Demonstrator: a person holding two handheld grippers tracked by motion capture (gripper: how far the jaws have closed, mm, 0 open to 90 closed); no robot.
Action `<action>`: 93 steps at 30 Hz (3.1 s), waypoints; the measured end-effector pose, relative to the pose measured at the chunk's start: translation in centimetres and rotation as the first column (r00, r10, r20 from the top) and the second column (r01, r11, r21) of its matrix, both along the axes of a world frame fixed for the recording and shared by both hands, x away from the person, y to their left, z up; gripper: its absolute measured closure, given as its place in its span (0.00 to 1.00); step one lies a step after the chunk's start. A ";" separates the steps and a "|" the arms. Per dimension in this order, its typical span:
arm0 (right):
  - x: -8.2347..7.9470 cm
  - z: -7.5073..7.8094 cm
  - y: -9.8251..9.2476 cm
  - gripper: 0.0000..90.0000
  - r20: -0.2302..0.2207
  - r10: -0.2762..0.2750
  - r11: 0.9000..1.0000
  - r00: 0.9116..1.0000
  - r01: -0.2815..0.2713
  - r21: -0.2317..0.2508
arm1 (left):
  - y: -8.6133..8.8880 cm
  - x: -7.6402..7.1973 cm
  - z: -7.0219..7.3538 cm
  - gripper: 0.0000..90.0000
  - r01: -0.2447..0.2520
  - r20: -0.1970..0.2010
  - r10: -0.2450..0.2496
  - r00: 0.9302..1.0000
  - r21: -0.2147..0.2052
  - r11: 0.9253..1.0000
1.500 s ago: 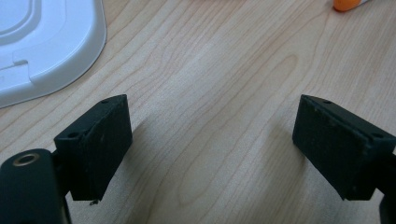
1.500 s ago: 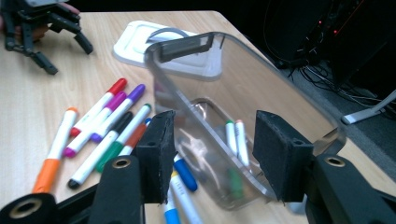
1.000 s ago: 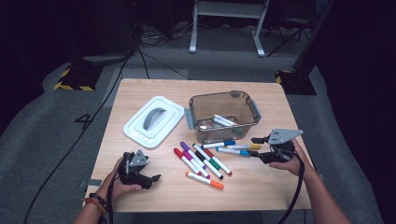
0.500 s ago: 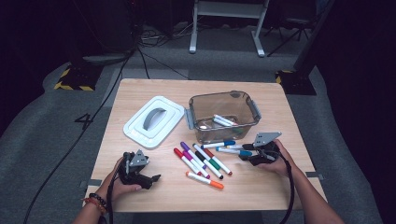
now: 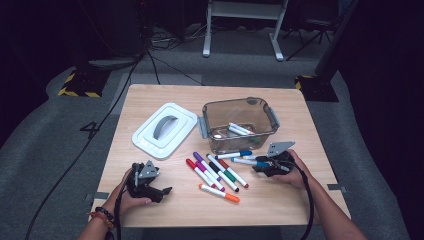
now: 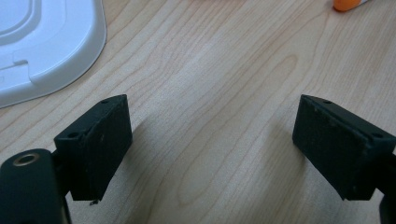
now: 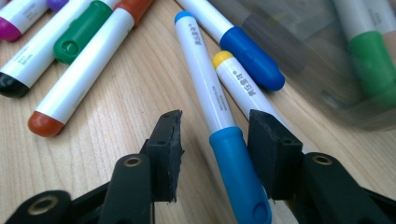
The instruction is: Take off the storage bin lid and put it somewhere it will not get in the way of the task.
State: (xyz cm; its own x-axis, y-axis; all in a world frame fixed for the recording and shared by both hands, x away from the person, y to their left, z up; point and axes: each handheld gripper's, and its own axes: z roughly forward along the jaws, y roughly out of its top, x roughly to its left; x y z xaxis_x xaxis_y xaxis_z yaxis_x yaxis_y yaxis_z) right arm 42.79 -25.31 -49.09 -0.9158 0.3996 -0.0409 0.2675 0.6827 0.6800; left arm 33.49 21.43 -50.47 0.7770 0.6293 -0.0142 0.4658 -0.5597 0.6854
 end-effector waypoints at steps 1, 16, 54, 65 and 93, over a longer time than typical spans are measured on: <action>0.0 0.0 0.0 0.63 -0.004 -0.004 1.000 1.000 0.004 0.004 | 0.0 0.0 0.0 0.14 0.000 0.000 0.000 1.000 0.000 1.000; -0.8 0.3 -0.9 0.83 -0.028 0.077 0.997 0.997 -0.077 -0.003 | 0.0 0.0 0.0 0.14 0.000 0.000 0.000 1.000 0.000 1.000; 0.1 16.2 -0.7 0.83 0.271 0.154 0.981 0.950 -0.181 0.076 | 0.0 0.0 0.0 0.14 0.000 0.000 0.000 1.000 0.000 1.000; 4.9 16.0 2.5 0.83 0.221 0.147 0.988 0.964 -0.154 0.016 | 0.0 0.0 0.0 0.14 0.000 0.000 0.000 1.000 0.000 1.000; 9.9 10.5 8.3 0.76 0.049 0.145 0.954 0.988 -0.126 -0.272 | 0.0 0.0 0.0 0.14 0.000 0.000 0.000 1.000 0.000 1.000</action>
